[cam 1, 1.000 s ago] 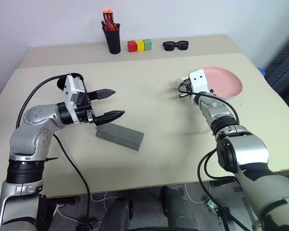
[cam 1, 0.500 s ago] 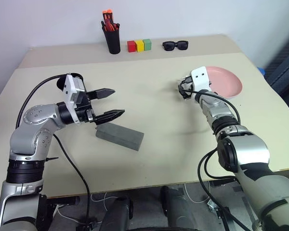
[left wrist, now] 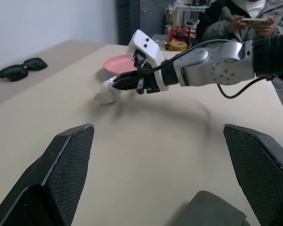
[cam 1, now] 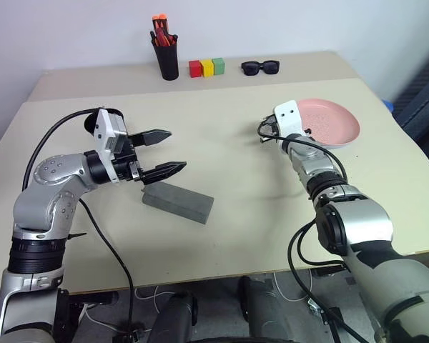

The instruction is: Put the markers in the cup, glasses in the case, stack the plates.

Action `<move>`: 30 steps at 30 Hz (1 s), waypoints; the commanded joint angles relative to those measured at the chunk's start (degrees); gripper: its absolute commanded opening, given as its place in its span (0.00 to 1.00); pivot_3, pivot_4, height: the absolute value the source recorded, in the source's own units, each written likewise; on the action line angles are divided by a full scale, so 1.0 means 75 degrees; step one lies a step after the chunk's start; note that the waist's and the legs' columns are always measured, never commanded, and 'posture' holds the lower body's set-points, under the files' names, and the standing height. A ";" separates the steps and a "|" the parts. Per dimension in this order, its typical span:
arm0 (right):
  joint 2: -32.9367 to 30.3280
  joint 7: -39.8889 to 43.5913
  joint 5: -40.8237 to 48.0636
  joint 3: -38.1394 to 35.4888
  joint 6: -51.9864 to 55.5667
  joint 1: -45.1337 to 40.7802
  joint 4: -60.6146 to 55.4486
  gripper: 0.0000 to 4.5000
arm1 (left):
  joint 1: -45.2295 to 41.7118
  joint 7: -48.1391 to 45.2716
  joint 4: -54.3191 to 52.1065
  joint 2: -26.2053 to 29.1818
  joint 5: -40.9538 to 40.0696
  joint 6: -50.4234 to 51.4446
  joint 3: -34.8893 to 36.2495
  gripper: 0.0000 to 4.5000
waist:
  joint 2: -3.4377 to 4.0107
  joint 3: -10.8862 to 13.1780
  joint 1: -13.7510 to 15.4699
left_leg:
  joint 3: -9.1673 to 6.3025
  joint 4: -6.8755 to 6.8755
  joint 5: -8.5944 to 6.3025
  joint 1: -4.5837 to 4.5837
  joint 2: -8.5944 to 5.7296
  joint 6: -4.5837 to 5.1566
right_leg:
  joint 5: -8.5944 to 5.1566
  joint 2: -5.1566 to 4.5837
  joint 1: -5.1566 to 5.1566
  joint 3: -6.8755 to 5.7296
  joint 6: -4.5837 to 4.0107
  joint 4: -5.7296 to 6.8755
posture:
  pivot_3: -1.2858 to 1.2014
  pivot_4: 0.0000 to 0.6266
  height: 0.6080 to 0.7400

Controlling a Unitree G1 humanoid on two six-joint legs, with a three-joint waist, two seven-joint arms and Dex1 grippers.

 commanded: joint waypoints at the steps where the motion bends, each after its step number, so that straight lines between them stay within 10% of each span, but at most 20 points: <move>1: -0.0022 -0.0127 -0.0087 0.0027 -0.0005 -0.0307 -0.0010 0.01 | 0.0021 0.0109 -0.0302 0.0157 -0.0169 0.0022 0.0320 1.00 | 0.0000 0.0000 0.0000 | 0.0000 0.0000 0.0000 0.0000 0.0000 0.0000 | 0.0000 0.0000 0.0000 0.0000 0.0000 0.0000 | 0.52 0.24 1.00; 22: -0.0130 0.2281 0.0803 -0.0423 -0.0024 -0.0538 -0.0437 0.01 | 0.0001 0.0233 -0.0174 -0.0027 -0.0161 -0.0141 0.0269 1.00 | 0.0001 0.0000 0.0007 | 0.0000 0.0001 0.0000 -0.0001 0.0000 0.0000 | 0.0000 0.0000 0.0000 0.0000 0.0000 0.0001 | 0.52 0.24 1.00; 25: -0.0204 0.1999 0.0970 -0.0632 0.0007 -0.0516 -0.0376 0.17 | -0.0042 0.0262 -0.0123 -0.0064 -0.0133 -0.0150 0.0220 1.00 | 0.0001 0.0000 0.0002 | 0.0000 0.0001 0.0000 0.0000 0.0000 0.0000 | 0.0000 0.0001 0.0000 0.0000 0.0000 0.0001 | 0.52 0.24 1.00; 30: -0.0309 0.1364 0.0679 -0.0431 -0.0142 -0.0453 -0.0323 0.74 | -0.0050 0.0285 -0.0137 -0.0138 -0.0149 -0.0118 0.0188 1.00 | 0.0001 0.0000 0.0003 | 0.0000 0.0001 0.0000 -0.0001 0.0000 0.0000 | 0.0000 0.0000 0.0000 0.0000 0.0000 0.0001 | 0.52 0.24 1.00</move>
